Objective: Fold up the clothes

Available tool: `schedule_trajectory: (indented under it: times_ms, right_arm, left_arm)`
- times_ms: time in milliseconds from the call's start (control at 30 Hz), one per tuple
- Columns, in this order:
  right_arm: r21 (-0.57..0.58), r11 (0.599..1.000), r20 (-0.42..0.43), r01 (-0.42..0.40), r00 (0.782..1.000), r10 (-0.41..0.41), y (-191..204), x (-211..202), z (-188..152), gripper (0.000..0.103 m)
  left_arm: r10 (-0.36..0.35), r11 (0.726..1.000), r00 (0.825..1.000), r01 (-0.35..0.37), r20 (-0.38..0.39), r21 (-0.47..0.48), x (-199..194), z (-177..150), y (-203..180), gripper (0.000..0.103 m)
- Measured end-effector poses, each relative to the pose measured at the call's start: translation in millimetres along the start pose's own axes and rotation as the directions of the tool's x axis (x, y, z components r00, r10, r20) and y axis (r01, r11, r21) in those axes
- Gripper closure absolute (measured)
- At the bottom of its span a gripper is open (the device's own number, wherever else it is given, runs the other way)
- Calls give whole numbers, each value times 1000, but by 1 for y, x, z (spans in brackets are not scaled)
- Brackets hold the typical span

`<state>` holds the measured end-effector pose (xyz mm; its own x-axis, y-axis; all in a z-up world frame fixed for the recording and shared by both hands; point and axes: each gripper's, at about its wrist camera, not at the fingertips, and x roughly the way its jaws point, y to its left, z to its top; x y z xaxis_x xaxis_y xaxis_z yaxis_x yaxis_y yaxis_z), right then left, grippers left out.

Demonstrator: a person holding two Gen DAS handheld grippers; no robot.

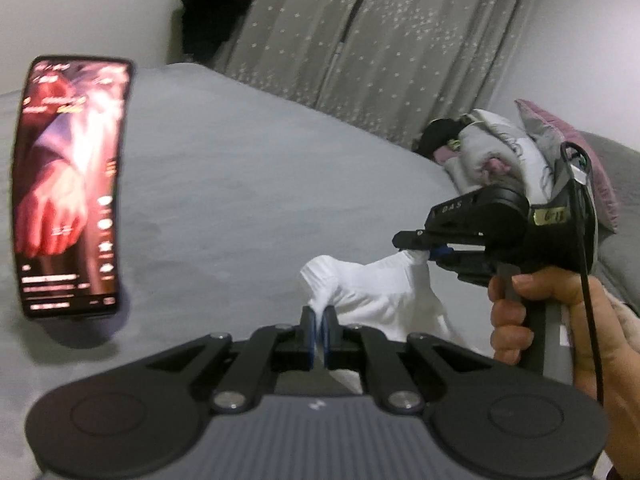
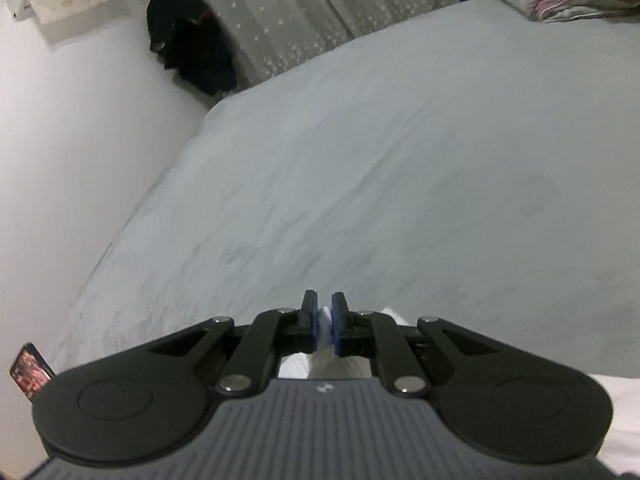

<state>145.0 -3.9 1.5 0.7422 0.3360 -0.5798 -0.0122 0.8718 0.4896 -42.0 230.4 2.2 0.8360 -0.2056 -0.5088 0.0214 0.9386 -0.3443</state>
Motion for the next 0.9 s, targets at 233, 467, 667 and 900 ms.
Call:
schedule_trajectory:
  times_ms: [233, 467, 667, 900]
  right_arm:
    - [-44, 998, -38, -37, 999, 35, 29, 25, -7, 93]
    - [-63, 997, -78, -38, 996, 33, 39, 39, -17, 93]
    - [-64, 997, -128, -31, 991, 22, 37, 45, -31, 92]
    - [-71, 996, -155, -57, 987, 46, 40, 37, -30, 82]
  left_arm:
    - [63, 997, 998, -63, -13, -35, 1, 3, 29, 100]
    - [108, 993, 994, -109, -32, -42, 1, -1, 43, 100]
    - [117, 989, 984, -128, -135, -77, 17, -7, 55, 99]
    - [129, 988, 984, -138, -120, -71, 19, 0, 51, 73]
